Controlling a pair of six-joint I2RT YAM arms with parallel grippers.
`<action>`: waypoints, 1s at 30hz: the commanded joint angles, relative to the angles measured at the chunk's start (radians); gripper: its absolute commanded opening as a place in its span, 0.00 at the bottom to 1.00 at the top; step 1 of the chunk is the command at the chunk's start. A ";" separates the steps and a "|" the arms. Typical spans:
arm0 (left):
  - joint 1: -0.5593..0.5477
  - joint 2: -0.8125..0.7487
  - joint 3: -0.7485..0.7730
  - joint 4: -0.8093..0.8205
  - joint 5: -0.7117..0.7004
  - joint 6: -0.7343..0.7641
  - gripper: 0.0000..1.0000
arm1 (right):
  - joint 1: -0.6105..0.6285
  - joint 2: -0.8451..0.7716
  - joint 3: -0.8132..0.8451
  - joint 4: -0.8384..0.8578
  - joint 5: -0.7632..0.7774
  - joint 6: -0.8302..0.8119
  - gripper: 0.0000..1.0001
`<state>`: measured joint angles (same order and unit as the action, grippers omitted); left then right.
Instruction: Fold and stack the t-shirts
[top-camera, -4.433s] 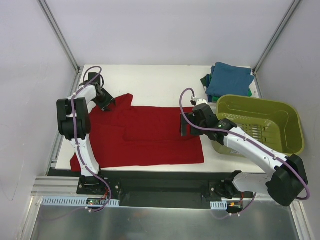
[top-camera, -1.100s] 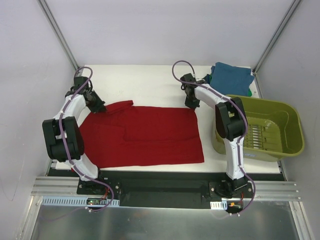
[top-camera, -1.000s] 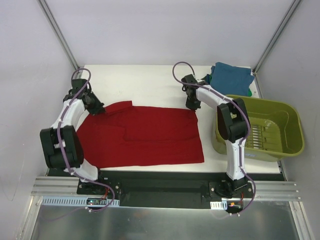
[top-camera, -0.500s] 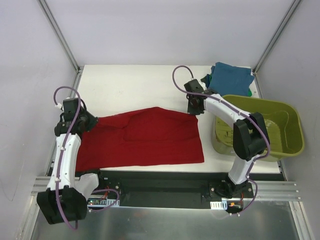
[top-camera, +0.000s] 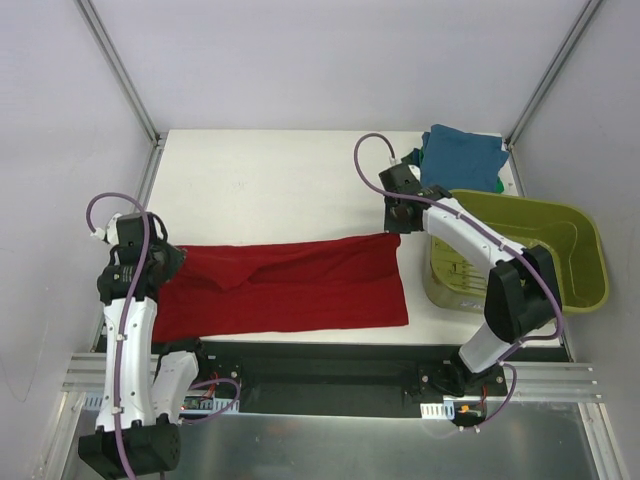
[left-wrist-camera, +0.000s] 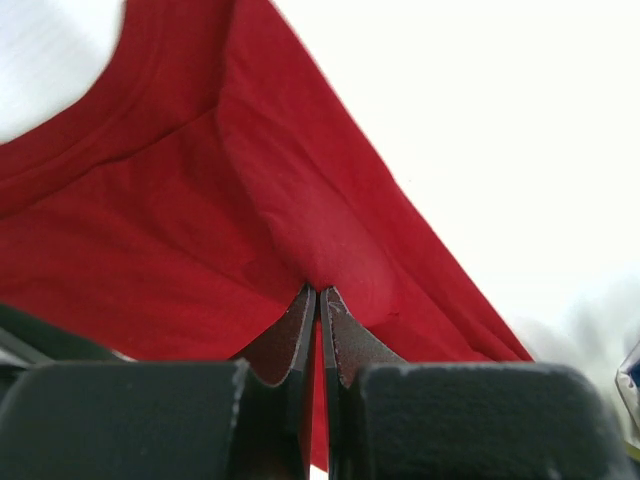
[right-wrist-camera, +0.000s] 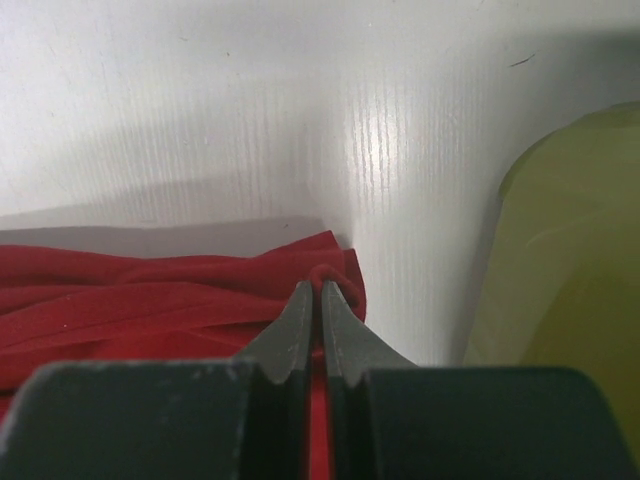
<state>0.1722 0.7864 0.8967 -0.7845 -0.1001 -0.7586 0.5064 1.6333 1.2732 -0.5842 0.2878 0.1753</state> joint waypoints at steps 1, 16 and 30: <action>0.013 -0.059 0.021 -0.110 -0.078 -0.041 0.00 | -0.002 -0.053 -0.021 -0.025 0.024 -0.031 0.01; 0.013 -0.180 -0.133 -0.234 -0.156 -0.122 0.00 | 0.004 -0.046 -0.075 -0.042 0.022 -0.030 0.03; 0.015 -0.257 -0.124 -0.217 -0.106 -0.183 0.99 | 0.040 -0.044 -0.069 -0.114 0.068 -0.020 0.92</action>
<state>0.1783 0.5236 0.7479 -1.0500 -0.2668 -0.9607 0.5228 1.6341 1.1725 -0.6598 0.3439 0.1741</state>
